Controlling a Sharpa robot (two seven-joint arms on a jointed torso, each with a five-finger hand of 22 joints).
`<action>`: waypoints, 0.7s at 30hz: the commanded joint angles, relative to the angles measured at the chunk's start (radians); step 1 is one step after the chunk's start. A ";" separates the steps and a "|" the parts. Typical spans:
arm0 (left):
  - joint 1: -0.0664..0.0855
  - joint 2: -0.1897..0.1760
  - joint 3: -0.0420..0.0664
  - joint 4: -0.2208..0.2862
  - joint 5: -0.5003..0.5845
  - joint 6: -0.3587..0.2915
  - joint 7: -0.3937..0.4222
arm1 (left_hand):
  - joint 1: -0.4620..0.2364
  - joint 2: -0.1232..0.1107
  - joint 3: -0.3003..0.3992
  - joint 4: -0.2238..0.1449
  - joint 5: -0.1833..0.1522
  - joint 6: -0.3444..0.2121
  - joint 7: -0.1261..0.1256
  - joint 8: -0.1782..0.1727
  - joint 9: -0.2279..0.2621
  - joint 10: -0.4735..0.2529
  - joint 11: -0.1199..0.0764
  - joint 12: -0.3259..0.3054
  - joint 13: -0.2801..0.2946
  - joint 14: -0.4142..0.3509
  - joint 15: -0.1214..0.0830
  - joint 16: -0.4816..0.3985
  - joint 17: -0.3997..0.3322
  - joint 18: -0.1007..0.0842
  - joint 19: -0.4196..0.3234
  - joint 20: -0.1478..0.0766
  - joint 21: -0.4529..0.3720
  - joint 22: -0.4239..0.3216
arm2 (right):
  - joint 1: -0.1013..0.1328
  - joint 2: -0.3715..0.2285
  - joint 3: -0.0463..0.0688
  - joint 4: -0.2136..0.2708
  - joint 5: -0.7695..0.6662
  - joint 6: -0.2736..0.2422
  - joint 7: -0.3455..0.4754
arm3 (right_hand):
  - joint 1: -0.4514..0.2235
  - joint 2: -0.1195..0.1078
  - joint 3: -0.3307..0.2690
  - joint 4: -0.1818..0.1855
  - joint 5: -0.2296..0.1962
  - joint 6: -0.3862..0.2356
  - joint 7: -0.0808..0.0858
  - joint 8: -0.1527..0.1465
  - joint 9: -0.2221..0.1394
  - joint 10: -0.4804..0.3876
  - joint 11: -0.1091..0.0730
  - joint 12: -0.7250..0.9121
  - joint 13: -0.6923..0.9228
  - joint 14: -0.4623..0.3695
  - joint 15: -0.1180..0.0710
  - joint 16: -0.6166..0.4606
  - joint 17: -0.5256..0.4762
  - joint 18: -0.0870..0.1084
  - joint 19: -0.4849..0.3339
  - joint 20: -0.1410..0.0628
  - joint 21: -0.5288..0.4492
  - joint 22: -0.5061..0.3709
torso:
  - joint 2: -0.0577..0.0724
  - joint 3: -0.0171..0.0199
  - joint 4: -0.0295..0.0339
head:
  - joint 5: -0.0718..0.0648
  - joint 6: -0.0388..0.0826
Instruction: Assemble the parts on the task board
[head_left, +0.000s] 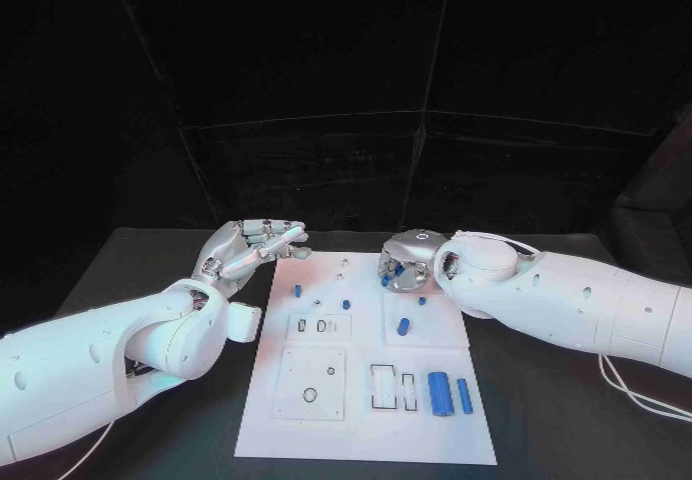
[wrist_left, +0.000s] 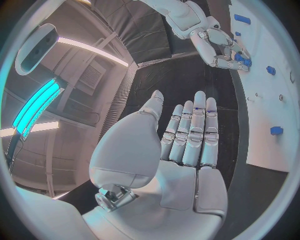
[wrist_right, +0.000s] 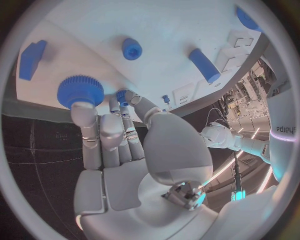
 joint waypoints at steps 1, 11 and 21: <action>0.003 -0.001 0.001 -0.002 -0.007 0.019 -0.001 | 0.004 0.010 0.000 -0.009 0.001 -0.002 0.006 -0.007 -0.001 -0.005 0.004 -0.007 -0.002 -0.002 -0.002 -0.006 0.001 0.005 0.001 0.004 -0.006 -0.002 | 0.002 0.004 0.001 -0.003 -0.007 0.014 0.000 | 0.007 0.007 0.017 0.002 -0.009 0.016 -0.001 0.007 0.002 0.011 -0.002 0.008 0.002 0.025 0.003 0.017 0.016 -0.014 0.010 0.000 0.020 0.026 | 0.002 0.0003 -0.0008 | 0.001 0.001; 0.003 0.001 0.001 -0.015 -0.007 0.022 -0.002 | 0.005 0.010 0.000 -0.010 0.001 -0.002 0.006 -0.008 -0.001 -0.005 0.004 -0.007 -0.002 -0.002 -0.002 -0.006 0.002 0.006 0.002 0.004 -0.006 -0.002 | 0.002 -0.001 0.001 0.012 0.007 -0.110 -0.001 | 0.032 0.030 0.088 0.007 -0.050 0.075 -0.012 0.025 0.009 0.062 -0.016 0.026 0.008 0.025 -0.007 0.057 0.046 -0.025 0.031 -0.006 0.083 0.109 | 0.004 0.0000 -0.0015 | 0.001 0.004; 0.005 0.002 0.001 -0.018 -0.007 0.025 -0.003 | 0.005 0.010 0.000 -0.010 0.001 -0.002 0.006 -0.008 -0.001 -0.005 0.004 -0.007 -0.002 -0.002 -0.002 -0.006 0.002 0.006 0.002 0.004 -0.006 -0.002 | 0.002 -0.009 0.002 0.036 0.046 -0.254 -0.020 | 0.026 0.009 0.128 0.015 -0.061 0.073 -0.007 0.015 0.006 0.062 -0.013 0.018 0.007 0.022 -0.004 0.073 0.051 -0.029 0.031 -0.006 0.108 0.136 | 0.008 -0.0029 0.0030 | 0.002 0.020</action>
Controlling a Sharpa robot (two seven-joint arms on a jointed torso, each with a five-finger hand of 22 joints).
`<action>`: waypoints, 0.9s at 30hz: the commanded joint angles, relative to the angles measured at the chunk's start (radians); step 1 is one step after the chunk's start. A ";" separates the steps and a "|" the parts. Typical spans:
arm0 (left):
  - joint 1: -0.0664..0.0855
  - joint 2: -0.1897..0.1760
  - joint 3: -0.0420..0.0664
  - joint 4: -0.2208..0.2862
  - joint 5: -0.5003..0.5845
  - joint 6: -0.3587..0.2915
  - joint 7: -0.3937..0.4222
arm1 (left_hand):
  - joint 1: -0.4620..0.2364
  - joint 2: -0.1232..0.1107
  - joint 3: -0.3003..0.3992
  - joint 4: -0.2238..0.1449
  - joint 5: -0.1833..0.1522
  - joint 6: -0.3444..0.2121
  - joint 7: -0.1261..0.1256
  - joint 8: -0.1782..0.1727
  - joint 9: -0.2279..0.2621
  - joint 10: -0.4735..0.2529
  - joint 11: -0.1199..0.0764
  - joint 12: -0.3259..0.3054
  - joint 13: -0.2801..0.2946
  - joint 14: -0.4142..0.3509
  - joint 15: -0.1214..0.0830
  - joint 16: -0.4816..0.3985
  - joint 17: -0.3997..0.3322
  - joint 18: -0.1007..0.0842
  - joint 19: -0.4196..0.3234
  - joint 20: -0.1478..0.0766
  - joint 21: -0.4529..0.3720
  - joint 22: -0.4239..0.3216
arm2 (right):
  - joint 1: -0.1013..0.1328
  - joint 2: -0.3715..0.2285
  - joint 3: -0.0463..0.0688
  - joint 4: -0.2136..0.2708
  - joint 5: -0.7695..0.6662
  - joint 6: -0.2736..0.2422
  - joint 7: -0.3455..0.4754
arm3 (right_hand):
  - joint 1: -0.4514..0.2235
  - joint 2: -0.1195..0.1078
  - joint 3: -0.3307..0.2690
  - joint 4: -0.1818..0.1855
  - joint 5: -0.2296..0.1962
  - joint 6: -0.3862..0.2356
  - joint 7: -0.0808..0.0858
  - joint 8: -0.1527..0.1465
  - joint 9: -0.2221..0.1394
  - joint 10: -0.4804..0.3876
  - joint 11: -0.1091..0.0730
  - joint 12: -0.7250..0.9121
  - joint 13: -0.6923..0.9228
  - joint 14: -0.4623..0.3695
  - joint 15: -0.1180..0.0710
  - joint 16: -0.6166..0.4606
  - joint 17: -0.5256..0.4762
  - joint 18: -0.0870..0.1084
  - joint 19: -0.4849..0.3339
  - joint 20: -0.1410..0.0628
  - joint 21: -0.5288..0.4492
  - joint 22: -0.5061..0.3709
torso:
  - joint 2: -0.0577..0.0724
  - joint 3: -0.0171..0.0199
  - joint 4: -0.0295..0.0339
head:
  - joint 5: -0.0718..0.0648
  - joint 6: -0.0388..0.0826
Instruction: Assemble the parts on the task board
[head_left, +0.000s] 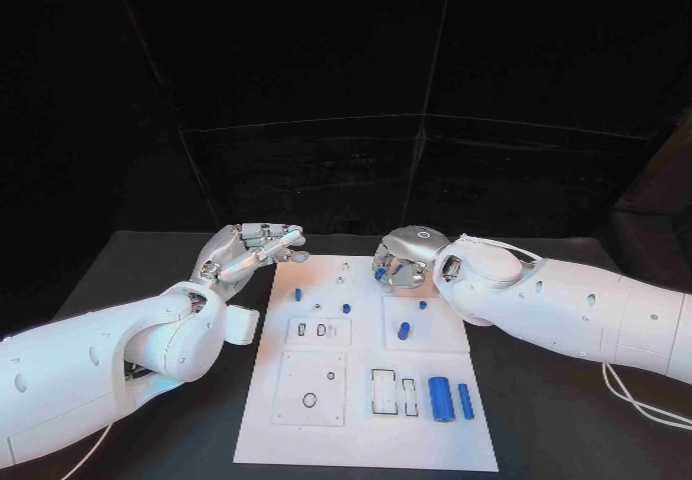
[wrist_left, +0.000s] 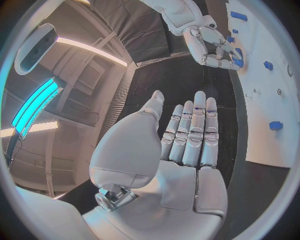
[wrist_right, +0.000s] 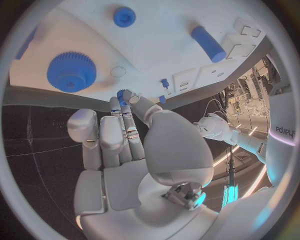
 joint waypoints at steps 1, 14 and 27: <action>0.002 0.003 0.001 0.001 -0.006 0.015 0.004 | 0.001 0.007 0.000 -0.005 0.001 -0.002 0.006 -0.004 -0.001 -0.005 0.004 -0.004 -0.002 -0.002 -0.002 -0.006 0.001 0.006 0.002 0.004 -0.006 -0.001 | 0.002 0.011 0.002 -0.011 0.026 -0.103 -0.019 | -0.009 -0.008 0.006 0.008 -0.011 -0.003 0.005 -0.009 -0.001 -0.003 0.004 -0.007 0.000 0.021 -0.004 0.005 -0.001 -0.014 0.003 0.004 0.005 0.002 | 0.003 -0.0010 0.0053 | 0.001 0.006; 0.002 0.013 0.001 0.004 -0.006 0.006 0.003 | 0.001 0.007 0.000 -0.006 0.001 -0.002 0.006 -0.005 -0.001 -0.005 0.004 -0.004 -0.002 -0.001 -0.002 -0.007 0.001 0.006 0.002 0.004 -0.006 -0.002 | 0.003 0.101 0.009 -0.107 0.043 -0.109 -0.017 | -0.018 -0.020 0.011 0.019 -0.015 -0.007 0.007 -0.014 -0.002 -0.008 0.007 -0.013 -0.001 0.019 -0.002 0.009 -0.002 -0.013 0.000 0.005 0.008 0.004 | 0.014 -0.0016 0.0157 | 0.001 0.013; 0.003 0.017 0.001 0.004 -0.006 0.006 0.002 | 0.001 0.007 0.000 -0.006 0.001 -0.002 0.006 -0.005 -0.001 -0.005 0.004 -0.004 -0.002 -0.001 -0.002 -0.007 0.001 0.006 0.002 0.004 -0.006 -0.002 | 0.003 0.171 0.011 -0.170 0.046 -0.091 -0.018 | -0.021 -0.023 0.015 0.025 -0.014 -0.010 0.008 -0.017 -0.003 -0.012 0.008 -0.016 -0.002 0.019 -0.001 0.010 -0.003 -0.013 -0.002 0.006 0.009 0.004 | 0.016 -0.0026 0.0171 | 0.004 0.011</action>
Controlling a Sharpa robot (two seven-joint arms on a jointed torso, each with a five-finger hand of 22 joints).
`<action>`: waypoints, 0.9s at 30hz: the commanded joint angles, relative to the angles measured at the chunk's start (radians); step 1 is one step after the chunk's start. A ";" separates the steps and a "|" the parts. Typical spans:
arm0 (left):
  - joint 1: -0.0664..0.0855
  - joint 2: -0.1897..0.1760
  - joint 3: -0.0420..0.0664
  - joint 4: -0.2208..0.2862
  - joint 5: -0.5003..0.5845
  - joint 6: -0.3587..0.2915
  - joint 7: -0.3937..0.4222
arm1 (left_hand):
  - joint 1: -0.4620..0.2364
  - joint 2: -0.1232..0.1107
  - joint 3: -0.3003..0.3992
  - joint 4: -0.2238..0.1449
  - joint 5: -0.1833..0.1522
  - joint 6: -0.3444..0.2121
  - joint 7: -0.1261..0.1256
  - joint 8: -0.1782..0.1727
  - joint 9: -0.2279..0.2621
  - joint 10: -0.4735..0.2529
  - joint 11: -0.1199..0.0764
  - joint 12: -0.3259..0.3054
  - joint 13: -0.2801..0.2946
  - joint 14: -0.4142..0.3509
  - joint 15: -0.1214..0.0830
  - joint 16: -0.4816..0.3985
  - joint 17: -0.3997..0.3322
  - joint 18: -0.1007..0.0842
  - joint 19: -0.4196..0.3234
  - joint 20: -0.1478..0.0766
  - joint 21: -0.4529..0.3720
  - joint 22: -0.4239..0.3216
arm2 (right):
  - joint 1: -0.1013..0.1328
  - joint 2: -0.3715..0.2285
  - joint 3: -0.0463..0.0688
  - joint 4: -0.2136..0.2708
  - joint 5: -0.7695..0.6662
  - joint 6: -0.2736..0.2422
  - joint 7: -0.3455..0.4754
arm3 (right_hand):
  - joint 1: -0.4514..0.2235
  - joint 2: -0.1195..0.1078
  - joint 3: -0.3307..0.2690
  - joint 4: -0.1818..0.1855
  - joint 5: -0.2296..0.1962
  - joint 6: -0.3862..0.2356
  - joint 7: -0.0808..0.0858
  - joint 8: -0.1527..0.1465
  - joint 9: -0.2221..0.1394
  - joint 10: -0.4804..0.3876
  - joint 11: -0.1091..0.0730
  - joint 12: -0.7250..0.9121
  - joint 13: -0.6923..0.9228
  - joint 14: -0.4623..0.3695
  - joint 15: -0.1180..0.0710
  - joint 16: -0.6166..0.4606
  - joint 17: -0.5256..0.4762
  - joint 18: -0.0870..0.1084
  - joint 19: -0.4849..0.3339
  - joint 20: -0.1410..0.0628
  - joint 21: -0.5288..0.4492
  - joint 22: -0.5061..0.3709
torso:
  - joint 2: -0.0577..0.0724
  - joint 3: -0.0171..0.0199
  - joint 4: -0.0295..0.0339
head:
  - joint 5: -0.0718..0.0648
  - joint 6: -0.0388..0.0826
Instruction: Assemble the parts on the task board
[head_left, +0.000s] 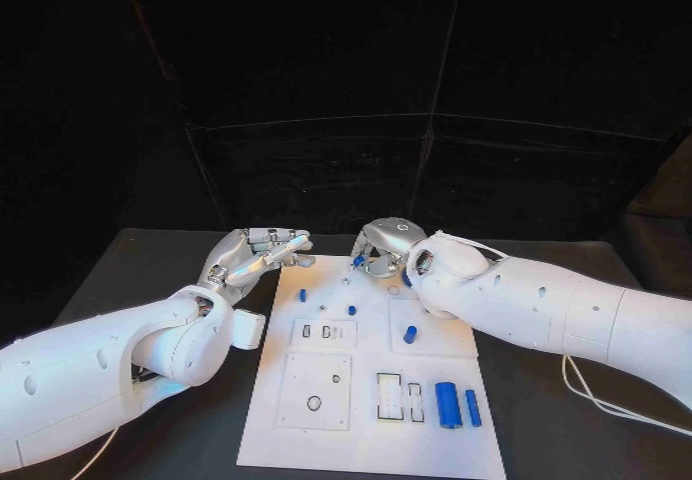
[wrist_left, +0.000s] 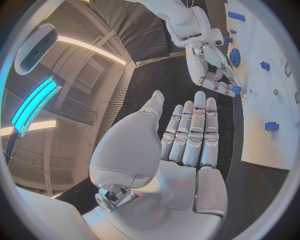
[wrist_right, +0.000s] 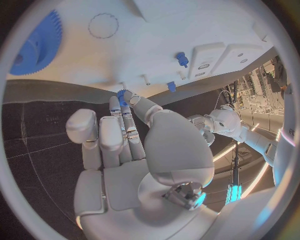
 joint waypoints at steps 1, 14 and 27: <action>0.003 0.002 0.001 0.002 -0.005 0.006 0.004 | 0.001 0.007 -0.001 -0.006 0.001 -0.002 0.006 -0.005 -0.001 -0.005 0.004 -0.004 -0.001 -0.001 -0.002 -0.007 0.002 0.006 0.002 0.004 -0.006 -0.001 | 0.002 0.013 0.001 -0.011 0.005 -0.003 -0.001 | -0.006 -0.005 0.001 0.007 -0.004 -0.005 0.004 -0.006 0.001 -0.006 0.002 -0.006 -0.001 0.019 -0.001 0.007 -0.001 -0.013 -0.002 0.006 0.005 0.001 | 0.000 -0.0006 0.0010 | 0.001 -0.002; 0.004 0.005 0.001 0.000 -0.005 0.007 0.003 | 0.001 0.007 -0.001 -0.006 0.001 -0.002 0.006 -0.005 -0.001 -0.005 0.004 -0.004 -0.001 -0.001 -0.002 -0.007 0.002 0.006 0.002 0.004 -0.006 -0.001 | 0.002 0.056 0.001 -0.053 0.005 0.046 -0.006 | -0.011 -0.009 0.003 0.014 -0.005 -0.008 0.005 -0.008 0.001 -0.009 0.003 -0.009 -0.001 0.018 0.000 0.008 -0.003 -0.013 -0.005 0.007 0.005 -0.002 | 0.002 -0.0006 -0.0006 | 0.006 -0.001; 0.006 0.005 0.001 -0.001 -0.005 0.008 0.001 | 0.002 0.008 -0.001 -0.008 0.001 0.000 0.006 -0.006 -0.001 -0.004 0.004 -0.005 -0.001 0.000 -0.003 -0.008 0.003 0.006 0.004 0.004 -0.007 -0.002 | 0.002 0.069 0.001 -0.073 -0.003 0.072 -0.031 | -0.024 -0.037 0.009 0.036 -0.008 -0.046 0.018 -0.019 -0.005 -0.052 0.017 -0.028 -0.008 0.011 0.011 0.005 -0.021 -0.009 -0.026 0.017 -0.004 -0.024 | 0.004 -0.0008 -0.0011 | 0.006 -0.002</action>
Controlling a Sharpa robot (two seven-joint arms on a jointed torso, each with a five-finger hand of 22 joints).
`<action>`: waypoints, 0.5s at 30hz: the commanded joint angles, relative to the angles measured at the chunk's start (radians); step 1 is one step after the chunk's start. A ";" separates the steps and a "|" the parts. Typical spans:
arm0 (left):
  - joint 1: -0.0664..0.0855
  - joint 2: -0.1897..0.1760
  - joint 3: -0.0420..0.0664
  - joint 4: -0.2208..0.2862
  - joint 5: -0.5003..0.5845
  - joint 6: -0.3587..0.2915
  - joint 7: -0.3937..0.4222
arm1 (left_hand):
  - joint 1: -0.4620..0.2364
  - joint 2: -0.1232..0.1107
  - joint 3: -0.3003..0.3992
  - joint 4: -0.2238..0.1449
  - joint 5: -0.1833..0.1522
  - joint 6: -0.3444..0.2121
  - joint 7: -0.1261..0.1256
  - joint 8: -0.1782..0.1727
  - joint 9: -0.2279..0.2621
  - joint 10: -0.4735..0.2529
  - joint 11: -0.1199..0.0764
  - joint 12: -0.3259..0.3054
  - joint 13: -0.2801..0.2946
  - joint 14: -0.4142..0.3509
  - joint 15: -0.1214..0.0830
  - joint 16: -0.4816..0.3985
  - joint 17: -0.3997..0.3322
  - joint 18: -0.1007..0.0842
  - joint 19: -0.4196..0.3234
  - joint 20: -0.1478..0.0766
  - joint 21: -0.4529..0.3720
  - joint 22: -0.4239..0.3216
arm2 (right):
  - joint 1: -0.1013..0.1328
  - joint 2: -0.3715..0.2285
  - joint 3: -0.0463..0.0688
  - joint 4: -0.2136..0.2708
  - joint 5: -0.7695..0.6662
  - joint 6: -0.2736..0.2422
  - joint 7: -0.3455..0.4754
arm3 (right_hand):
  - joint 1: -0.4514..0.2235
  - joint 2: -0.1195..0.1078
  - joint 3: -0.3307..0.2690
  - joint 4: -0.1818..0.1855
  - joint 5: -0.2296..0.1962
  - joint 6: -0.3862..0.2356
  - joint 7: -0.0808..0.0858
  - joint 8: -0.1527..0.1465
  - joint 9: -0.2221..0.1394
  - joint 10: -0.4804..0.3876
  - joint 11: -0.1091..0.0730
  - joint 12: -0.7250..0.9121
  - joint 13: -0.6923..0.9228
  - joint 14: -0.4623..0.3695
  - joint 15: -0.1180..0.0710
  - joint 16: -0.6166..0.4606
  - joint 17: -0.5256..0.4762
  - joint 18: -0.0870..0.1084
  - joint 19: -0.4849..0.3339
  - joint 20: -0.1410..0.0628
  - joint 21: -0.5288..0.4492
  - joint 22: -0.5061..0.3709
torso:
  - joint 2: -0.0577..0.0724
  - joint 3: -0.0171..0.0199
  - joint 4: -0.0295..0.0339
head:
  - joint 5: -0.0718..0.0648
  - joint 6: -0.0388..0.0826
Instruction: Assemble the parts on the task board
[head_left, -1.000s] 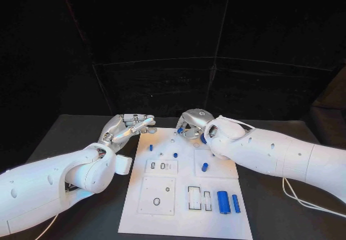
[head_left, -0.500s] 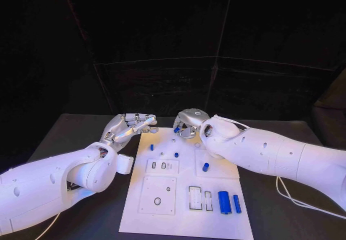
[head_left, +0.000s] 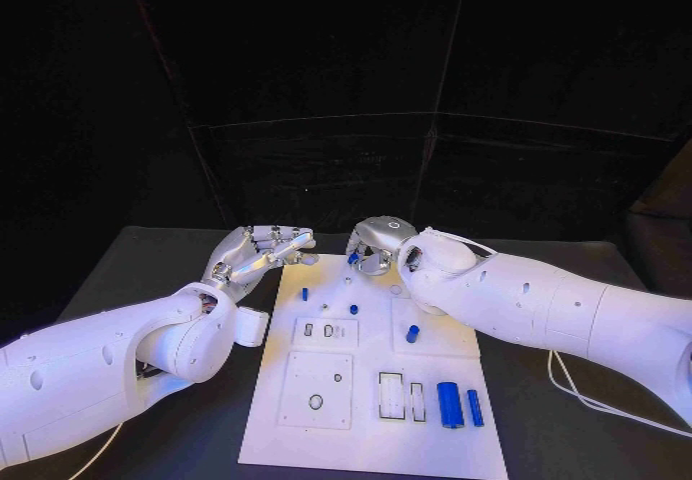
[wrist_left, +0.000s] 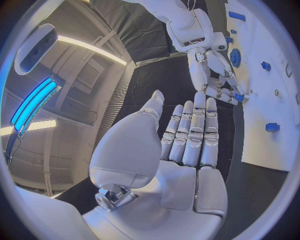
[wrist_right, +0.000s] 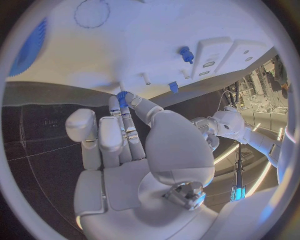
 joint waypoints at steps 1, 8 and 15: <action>0.002 0.001 0.001 0.000 -0.005 0.008 0.003 | 0.002 0.008 0.002 -0.006 0.001 0.000 0.006 -0.006 -0.001 -0.004 0.004 -0.005 -0.001 0.000 -0.003 -0.001 0.001 0.006 0.004 0.004 -0.003 -0.001 | -0.002 0.002 -0.002 -0.006 -0.008 0.030 -0.022 | -0.001 -0.019 0.000 0.011 -0.004 -0.021 0.004 -0.005 -0.003 -0.030 0.005 -0.009 -0.004 0.006 0.014 -0.004 -0.015 -0.007 -0.015 0.003 -0.010 -0.015 | 0.001 0.0000 0.0000 | -0.001 -0.001; 0.002 0.001 0.001 -0.001 -0.005 0.009 0.002 | 0.002 0.008 0.002 -0.006 0.001 0.000 0.006 -0.006 -0.001 -0.004 0.004 -0.005 -0.001 0.000 -0.003 -0.001 0.001 0.006 0.004 0.004 -0.003 -0.001 | -0.002 0.002 -0.002 -0.001 -0.010 0.031 -0.023 | 0.001 -0.030 0.006 0.019 -0.002 -0.036 0.007 0.000 -0.001 -0.053 0.011 -0.005 -0.002 0.001 0.019 -0.011 -0.031 -0.004 -0.026 0.011 -0.017 -0.030 | 0.002 0.0000 0.0004 | -0.001 -0.001; 0.003 0.001 0.001 -0.002 -0.005 0.009 0.002 | 0.002 0.008 0.002 -0.006 0.001 0.000 0.006 -0.006 -0.001 -0.004 0.004 -0.005 -0.001 0.000 -0.003 -0.001 0.001 0.006 0.004 0.004 -0.003 -0.001 | -0.002 -0.006 -0.002 0.011 -0.014 0.019 -0.024 | 0.007 -0.029 0.011 0.023 -0.001 -0.025 0.004 0.005 0.002 -0.043 0.007 0.003 0.001 0.002 0.018 -0.006 -0.026 -0.003 -0.025 0.011 -0.014 -0.025 | 0.002 -0.0002 -0.0006 | 0.000 -0.001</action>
